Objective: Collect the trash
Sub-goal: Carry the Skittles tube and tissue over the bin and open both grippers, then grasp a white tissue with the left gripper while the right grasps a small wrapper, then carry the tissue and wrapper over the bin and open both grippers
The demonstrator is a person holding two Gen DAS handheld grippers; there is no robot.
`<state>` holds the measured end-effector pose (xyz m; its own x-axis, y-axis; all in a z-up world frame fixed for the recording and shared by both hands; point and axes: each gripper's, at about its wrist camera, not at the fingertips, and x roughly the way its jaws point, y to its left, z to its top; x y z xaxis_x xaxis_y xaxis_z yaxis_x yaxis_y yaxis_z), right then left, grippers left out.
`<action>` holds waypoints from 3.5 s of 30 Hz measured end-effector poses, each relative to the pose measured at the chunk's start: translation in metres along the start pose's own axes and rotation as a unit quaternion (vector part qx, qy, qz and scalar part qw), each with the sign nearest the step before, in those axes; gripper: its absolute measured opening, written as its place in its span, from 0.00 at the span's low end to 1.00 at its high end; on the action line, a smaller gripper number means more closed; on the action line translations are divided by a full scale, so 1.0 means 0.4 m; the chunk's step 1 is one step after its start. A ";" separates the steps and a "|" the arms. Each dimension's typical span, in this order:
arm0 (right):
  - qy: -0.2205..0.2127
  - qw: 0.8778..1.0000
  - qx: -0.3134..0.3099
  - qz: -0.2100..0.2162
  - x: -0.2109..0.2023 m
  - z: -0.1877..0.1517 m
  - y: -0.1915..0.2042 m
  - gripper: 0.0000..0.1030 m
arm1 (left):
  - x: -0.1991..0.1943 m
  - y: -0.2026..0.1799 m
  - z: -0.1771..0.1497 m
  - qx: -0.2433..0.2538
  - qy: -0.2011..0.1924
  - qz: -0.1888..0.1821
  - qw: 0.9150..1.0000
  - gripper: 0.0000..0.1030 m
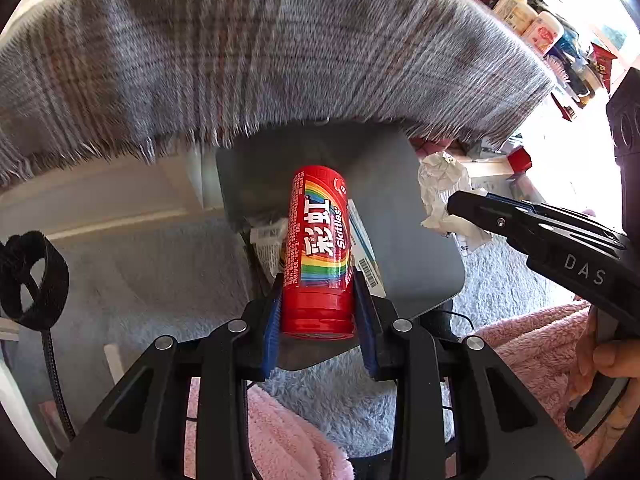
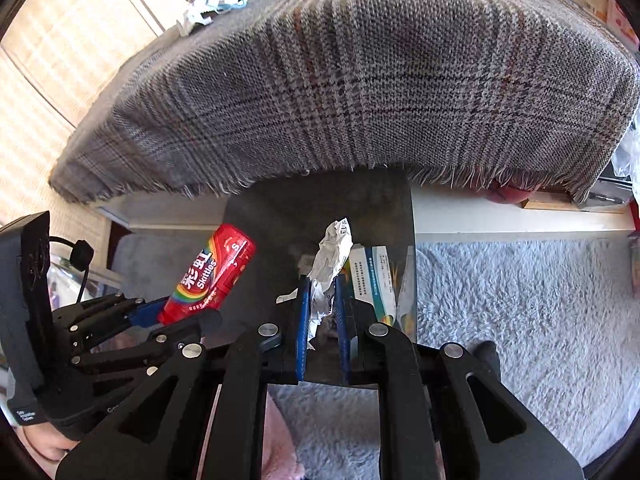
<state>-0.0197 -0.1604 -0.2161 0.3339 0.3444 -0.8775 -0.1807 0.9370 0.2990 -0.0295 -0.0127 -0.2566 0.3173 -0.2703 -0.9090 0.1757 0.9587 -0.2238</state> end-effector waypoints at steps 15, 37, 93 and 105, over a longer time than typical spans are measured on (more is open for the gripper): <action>-0.022 0.999 0.044 0.010 0.011 0.023 -0.029 0.60 | -0.008 -0.006 0.033 -0.002 -0.020 0.010 1.000 0.62; -0.099 0.994 0.027 -0.034 -0.120 0.024 -0.030 0.97 | -0.223 0.086 0.035 -0.005 -0.100 0.057 0.993 0.92; -0.088 0.996 -0.010 0.021 -0.051 0.583 0.078 0.09 | -0.164 0.166 0.573 0.012 -0.123 0.054 0.991 0.29; -0.079 0.996 -0.020 0.035 -0.106 0.448 0.076 0.09 | -0.238 0.133 0.447 0.026 -0.123 0.035 0.991 0.03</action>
<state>0.1265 -0.1359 -0.1026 0.4603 0.4159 -0.7843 -0.2447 0.9087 0.3382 0.1165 0.0483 -0.1191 0.5473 -0.2238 -0.8064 0.1910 0.9715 -0.1400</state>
